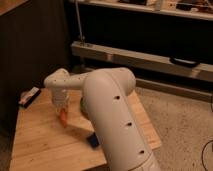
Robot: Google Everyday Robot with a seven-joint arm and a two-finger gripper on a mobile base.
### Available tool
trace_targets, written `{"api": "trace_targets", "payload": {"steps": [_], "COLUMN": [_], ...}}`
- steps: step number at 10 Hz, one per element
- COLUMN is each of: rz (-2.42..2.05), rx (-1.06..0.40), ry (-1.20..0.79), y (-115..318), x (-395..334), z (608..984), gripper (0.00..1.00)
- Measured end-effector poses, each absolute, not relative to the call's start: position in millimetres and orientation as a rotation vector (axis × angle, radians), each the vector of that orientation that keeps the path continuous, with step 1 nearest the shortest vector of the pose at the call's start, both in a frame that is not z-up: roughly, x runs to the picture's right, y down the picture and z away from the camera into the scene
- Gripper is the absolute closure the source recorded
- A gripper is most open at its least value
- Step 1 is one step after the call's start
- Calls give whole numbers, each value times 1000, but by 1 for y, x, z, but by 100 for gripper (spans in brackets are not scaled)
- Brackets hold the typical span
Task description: Place the pepper in the ceramic bowl
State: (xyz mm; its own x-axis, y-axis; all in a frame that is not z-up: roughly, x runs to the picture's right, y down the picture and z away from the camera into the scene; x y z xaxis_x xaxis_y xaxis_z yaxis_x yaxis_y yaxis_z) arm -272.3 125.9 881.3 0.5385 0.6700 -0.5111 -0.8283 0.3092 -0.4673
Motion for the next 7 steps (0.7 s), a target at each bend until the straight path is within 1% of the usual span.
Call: {"api": "trace_targets", "payload": {"steps": [2, 3, 5, 6, 7], "rz": [1003, 1000, 960, 962, 960], "rx": [-764, -759, -715, -719, -720], "ry": [239, 248, 300, 294, 296], "y": [126, 126, 130, 130, 130], "x": [-272, -271, -271, -271, -272], "z": [881, 882, 887, 885, 883], "gripper": [100, 95, 77, 65, 55]}}
